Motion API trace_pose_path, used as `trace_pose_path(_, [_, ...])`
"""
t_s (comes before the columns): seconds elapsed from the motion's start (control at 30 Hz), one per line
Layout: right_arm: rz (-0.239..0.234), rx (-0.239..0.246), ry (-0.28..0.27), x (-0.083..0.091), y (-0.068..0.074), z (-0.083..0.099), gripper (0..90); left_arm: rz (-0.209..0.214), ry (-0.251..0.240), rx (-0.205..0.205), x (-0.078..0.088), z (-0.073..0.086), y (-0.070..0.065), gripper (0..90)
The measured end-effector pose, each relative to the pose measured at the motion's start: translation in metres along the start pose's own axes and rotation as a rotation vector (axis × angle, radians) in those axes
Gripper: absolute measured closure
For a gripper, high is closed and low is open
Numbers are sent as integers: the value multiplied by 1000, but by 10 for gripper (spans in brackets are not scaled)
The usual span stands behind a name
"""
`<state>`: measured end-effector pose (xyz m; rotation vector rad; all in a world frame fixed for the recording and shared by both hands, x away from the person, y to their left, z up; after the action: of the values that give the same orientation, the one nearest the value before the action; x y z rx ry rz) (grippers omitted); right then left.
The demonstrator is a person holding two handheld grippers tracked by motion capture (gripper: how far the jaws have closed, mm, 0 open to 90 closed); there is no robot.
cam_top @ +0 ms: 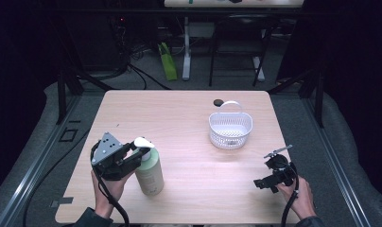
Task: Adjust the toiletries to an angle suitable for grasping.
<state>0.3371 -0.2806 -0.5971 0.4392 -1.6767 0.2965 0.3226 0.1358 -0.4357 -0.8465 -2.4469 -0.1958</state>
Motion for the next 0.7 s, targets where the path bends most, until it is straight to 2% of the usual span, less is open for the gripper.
trace_pose_path(0.3, [4,3,-1,0,0,0,0,21,-3,-22,-7,-8,-8,672])
trace_pose_path(0.7, [6,2,1,0,-1,1,0,48,-21,-81,-16,-28,-22,672])
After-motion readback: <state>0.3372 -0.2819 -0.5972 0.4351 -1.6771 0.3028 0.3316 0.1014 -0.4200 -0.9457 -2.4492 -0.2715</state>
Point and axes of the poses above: each handheld gripper's, and its own axes: x roughly backward along the jaws, z roughly out of its underside, y roughly to its left, the point moved 7 cm from there along -x, roughly forward along the jaws, and after that the axes turned 14 degrees about y, right-handed, at the moved point
